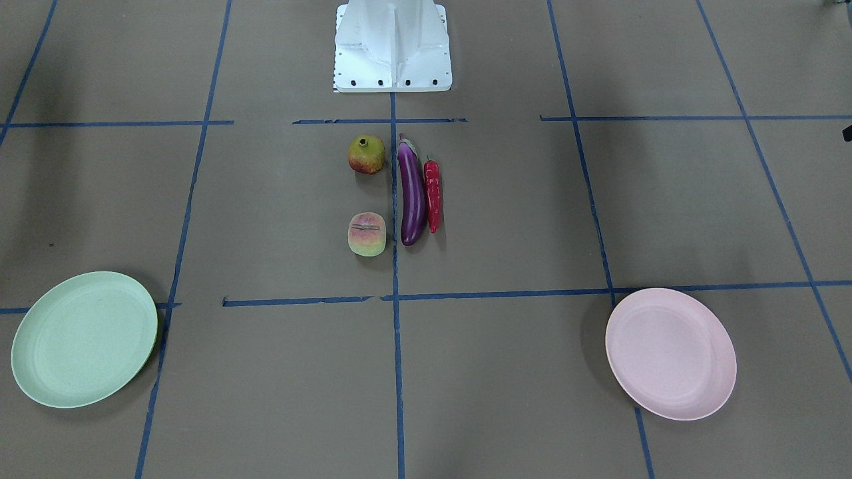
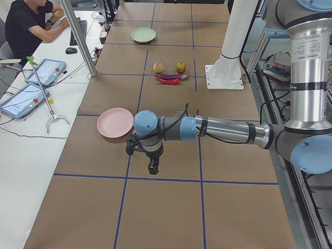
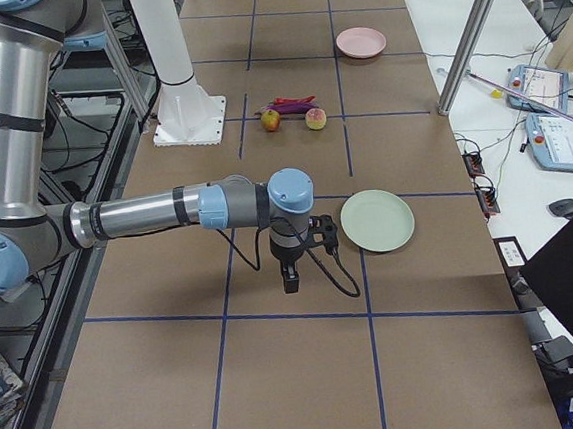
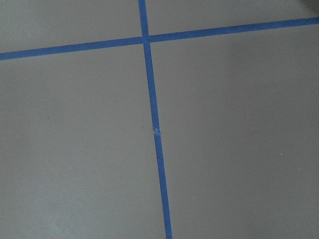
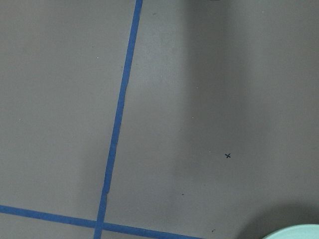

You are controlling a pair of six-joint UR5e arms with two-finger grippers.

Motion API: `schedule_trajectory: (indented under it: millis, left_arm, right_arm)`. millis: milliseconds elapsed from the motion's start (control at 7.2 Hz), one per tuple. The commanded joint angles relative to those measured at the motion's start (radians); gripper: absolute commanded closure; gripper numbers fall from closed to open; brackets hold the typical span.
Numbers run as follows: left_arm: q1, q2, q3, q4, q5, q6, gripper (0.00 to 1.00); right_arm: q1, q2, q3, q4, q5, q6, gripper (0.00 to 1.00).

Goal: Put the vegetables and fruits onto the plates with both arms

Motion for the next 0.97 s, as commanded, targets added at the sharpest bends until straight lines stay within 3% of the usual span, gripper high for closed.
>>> schedule_trajectory:
  millis: [0, 556, 833]
  left_arm:
    - [0.0, 0.005, -0.018, -0.03, 0.002, 0.0, 0.0]
    - [-0.002, 0.005, -0.024, -0.034, 0.002, 0.0, 0.0]
    - [-0.002, 0.005, -0.028, -0.035, -0.009, 0.0, 0.0]
  right_arm:
    - [0.0, 0.0, 0.0, 0.001, 0.0, -0.001, 0.0]
    - [-0.002, 0.005, 0.0, 0.004, 0.002, -0.001, 0.0]
    - [-0.003, 0.0, -0.003, 0.071, 0.002, 0.001, 0.0]
